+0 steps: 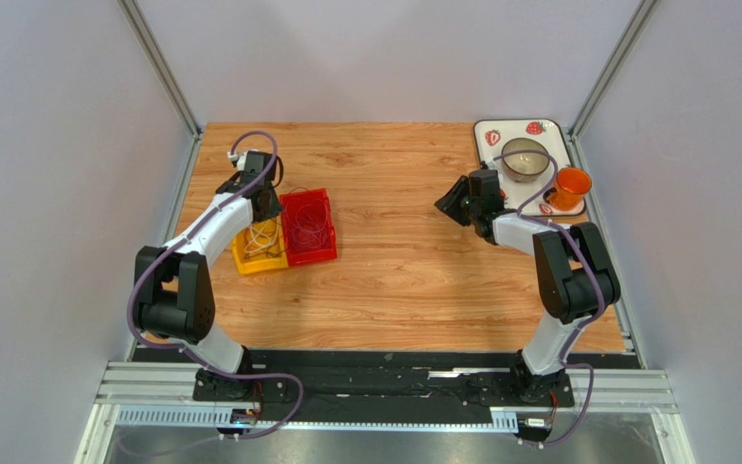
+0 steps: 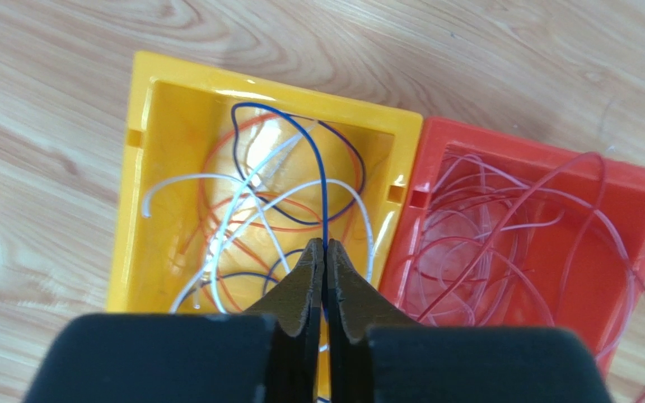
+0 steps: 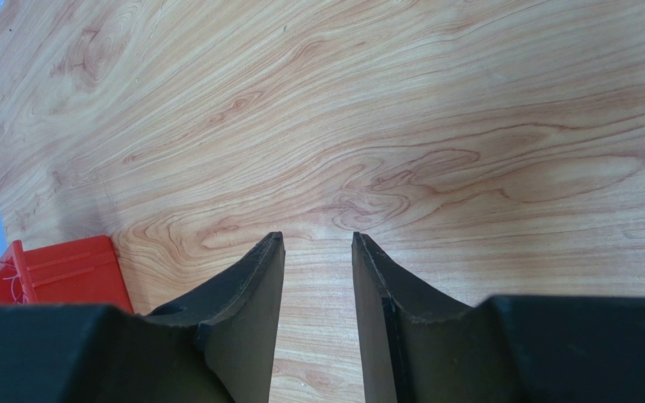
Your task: Untangle the cables
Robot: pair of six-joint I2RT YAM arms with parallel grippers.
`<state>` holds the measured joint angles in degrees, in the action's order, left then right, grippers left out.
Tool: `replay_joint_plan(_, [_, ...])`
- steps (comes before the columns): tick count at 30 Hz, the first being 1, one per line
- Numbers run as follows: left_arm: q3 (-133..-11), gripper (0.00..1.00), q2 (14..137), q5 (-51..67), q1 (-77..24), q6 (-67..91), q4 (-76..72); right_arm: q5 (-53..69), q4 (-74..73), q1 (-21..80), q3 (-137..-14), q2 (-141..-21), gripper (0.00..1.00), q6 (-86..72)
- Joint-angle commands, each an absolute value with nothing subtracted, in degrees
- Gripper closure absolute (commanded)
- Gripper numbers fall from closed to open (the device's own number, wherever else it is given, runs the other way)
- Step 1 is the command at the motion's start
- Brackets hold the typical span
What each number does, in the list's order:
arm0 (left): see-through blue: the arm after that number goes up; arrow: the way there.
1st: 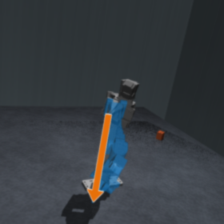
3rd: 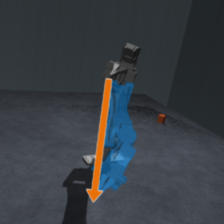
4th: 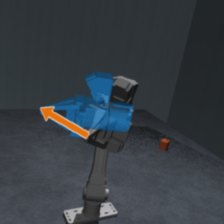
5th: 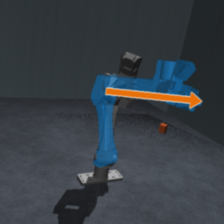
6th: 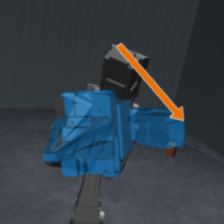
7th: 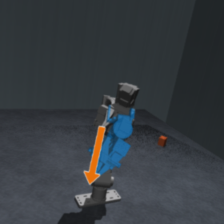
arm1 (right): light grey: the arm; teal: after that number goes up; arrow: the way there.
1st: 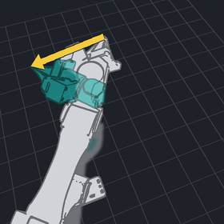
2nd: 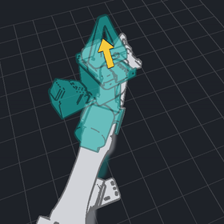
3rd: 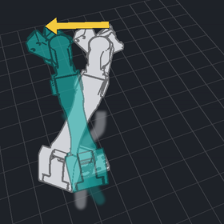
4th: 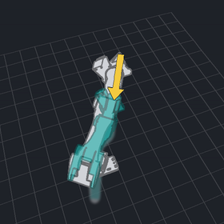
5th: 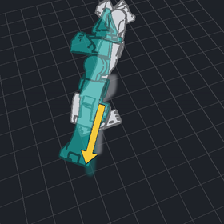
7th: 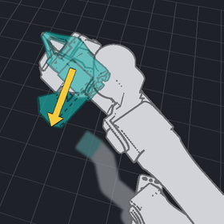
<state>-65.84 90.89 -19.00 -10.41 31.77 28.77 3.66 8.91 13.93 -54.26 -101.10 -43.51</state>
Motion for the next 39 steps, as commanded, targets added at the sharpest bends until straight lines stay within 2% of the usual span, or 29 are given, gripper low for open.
replay_joint_plan(1, [-65.8, 1.00, 89.2, -22.5, -10.4, 31.6, 28.2, 4.4, 11.2, 13.4, -54.8, -101.9, 0.61, -44.2])
replay_joint_plan(8, [-61.0, 1.00, 81.7, -33.2, -10.3, 30.4, 24.4, 4.9, 11.3, 13.3, -54.9, -102.2, 0.61, -44.5])
replay_joint_plan(12, [-60.0, 1.00, 82.4, -36.9, -9.8, 30.3, 24.5, 5.3, 11.4, 13.0, -54.8, -102.3, 0.61, -44.6])
replay_joint_plan(18, [-60.4, 1.00, 87.8, -38.0, -9.5, 32.4, 26.1, 6.1, 11.9, 12.8, -54.8, -102.6, 0.61, -44.9])
replay_joint_plan(28, [-78.0, 1.00, 104.9, -40.4, -10.0, 34.9, 41.8, 6.7, 12.3, 12.6, -54.6, -102.7, 0.61, -45.4])
replay_joint_plan(37, [-77.4, 0.99, 102.7, -36.1, -10.4, 33.8, 40.4, 7.0, 12.6, 12.4, -54.5, -102.7, 0.62, -45.4])
replay_joint_plan(39, [-76.4, 0.91, 100.7, -35.2, -10.5, 33.4, 40.0, 7.1, 12.7, 12.3, -54.6, -102.7, 0.62, -45.4])
